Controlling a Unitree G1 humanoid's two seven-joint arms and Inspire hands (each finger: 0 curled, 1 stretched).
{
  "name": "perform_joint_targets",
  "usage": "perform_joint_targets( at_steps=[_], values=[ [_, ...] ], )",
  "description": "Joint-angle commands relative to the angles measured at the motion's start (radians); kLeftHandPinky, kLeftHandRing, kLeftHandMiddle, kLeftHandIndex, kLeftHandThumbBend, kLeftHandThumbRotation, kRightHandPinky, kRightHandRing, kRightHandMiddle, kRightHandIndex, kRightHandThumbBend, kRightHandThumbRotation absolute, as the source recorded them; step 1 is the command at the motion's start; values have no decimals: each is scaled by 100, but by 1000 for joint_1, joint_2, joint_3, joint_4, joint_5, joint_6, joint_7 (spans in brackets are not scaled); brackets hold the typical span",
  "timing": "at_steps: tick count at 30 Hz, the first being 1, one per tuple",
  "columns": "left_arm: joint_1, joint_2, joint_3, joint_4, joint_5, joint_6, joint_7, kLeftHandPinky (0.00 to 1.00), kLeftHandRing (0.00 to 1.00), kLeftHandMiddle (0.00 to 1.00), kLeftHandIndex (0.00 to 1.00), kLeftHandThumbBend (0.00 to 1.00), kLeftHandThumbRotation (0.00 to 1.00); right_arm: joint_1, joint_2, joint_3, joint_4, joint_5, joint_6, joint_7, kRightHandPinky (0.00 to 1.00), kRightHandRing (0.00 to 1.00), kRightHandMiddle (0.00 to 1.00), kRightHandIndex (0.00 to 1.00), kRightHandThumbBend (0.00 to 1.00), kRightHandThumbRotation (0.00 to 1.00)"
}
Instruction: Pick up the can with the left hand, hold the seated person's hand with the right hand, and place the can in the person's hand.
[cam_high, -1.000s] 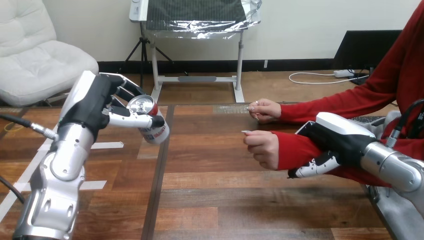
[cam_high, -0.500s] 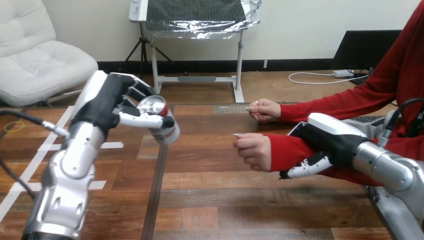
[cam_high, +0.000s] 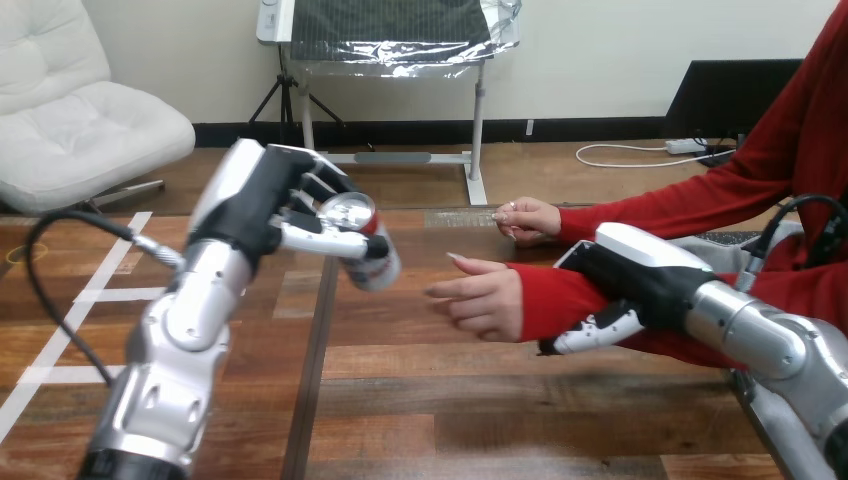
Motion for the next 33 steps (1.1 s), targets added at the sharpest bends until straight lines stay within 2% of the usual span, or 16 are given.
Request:
perform_joint_targets(
  at_steps=[1, 8, 19, 26, 33],
  values=[
    [-108, -20, -7, 25, -3, -41, 15, 35, 40, 44, 45, 71, 0, -74, 50, -24, -81, 38, -26, -14, 25, 27, 32, 33, 62, 34],
    [-132, -42, -12, 88, -19, -95, 17, 36, 40, 44, 45, 71, 0, -76, 67, -23, -83, 39, -38, -18, 24, 26, 30, 31, 62, 34],
    [-167, -74, -19, 161, -17, -128, 23, 37, 41, 44, 44, 72, 0, -78, 89, -22, -85, 39, -41, -24, 24, 26, 30, 31, 61, 36],
    [-189, -91, -22, 212, -22, -170, 21, 36, 41, 44, 44, 72, 0, -80, 105, -23, -81, 44, -54, -27, 23, 26, 30, 30, 61, 37],
    [-206, -104, -27, 243, -13, -177, 23, 35, 40, 44, 44, 73, 0, -83, 116, -24, -74, 48, -60, -27, 24, 27, 31, 32, 62, 36]
  ],
)
